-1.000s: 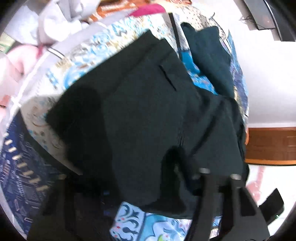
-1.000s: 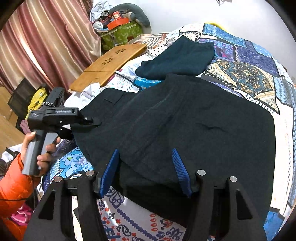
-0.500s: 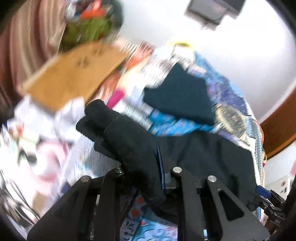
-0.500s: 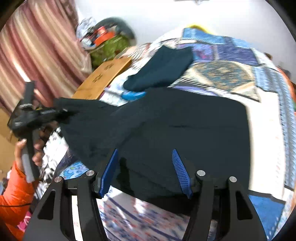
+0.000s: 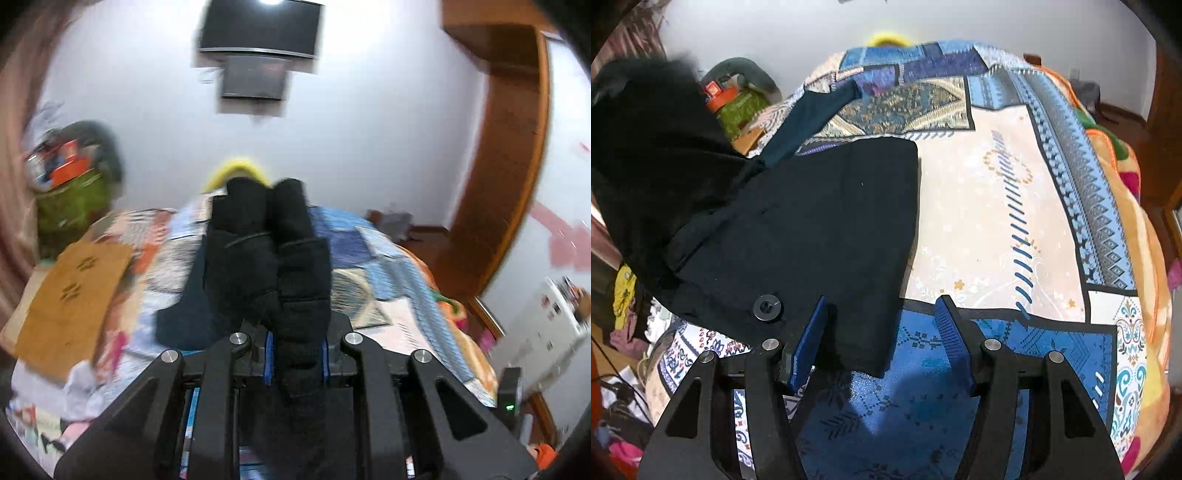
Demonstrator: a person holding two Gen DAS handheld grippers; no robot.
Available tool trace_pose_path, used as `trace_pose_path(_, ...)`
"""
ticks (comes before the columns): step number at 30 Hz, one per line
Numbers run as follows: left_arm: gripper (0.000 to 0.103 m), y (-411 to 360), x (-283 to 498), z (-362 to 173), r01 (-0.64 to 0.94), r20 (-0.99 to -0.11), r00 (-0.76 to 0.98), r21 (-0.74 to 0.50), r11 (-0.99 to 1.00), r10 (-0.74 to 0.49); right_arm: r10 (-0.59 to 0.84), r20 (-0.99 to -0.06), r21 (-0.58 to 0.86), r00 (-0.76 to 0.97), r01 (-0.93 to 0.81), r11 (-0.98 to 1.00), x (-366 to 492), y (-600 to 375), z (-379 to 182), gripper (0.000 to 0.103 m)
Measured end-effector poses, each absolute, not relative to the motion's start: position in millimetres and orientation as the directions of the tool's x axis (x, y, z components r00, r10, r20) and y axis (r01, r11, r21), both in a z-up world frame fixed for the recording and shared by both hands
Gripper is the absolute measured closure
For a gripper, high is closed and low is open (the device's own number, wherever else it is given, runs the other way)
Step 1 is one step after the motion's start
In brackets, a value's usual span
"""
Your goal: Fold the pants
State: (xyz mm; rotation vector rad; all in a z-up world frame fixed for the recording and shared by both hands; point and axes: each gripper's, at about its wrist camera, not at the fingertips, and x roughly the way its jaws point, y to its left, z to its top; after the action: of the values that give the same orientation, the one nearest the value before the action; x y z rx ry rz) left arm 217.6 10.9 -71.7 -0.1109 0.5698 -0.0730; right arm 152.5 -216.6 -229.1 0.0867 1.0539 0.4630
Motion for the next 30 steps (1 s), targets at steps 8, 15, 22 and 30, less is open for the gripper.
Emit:
trace_pose_path(8, 0.085, -81, 252, -148, 0.279, -0.722, 0.608, -0.197, 0.940, -0.332, 0.451, -0.795, 0.339, 0.406, -0.319, 0.885, 139, -236, -224, 0.047)
trace_pose_path(15, 0.073, -129, 245, -216, 0.415, -0.869, 0.356, -0.182, 0.891, -0.343, 0.414, -0.811, 0.328, 0.414, -0.264, 0.907, 125, -264, -220, 0.047)
trace_pose_path(22, 0.025, -118, 227, -193, 0.432, -0.852, 0.412, -0.129, 0.892, -0.323, 0.428, -0.797, 0.348, 0.426, -0.256, 0.902, 112, -270, -214, 0.047)
trace_pose_path(30, 0.001, -53, 256, -143, 0.319, -0.777, 0.584, -0.048, 0.947, -0.236, 0.440, -0.796, 0.352, 0.416, -0.273, 0.895, 119, -259, -213, 0.046)
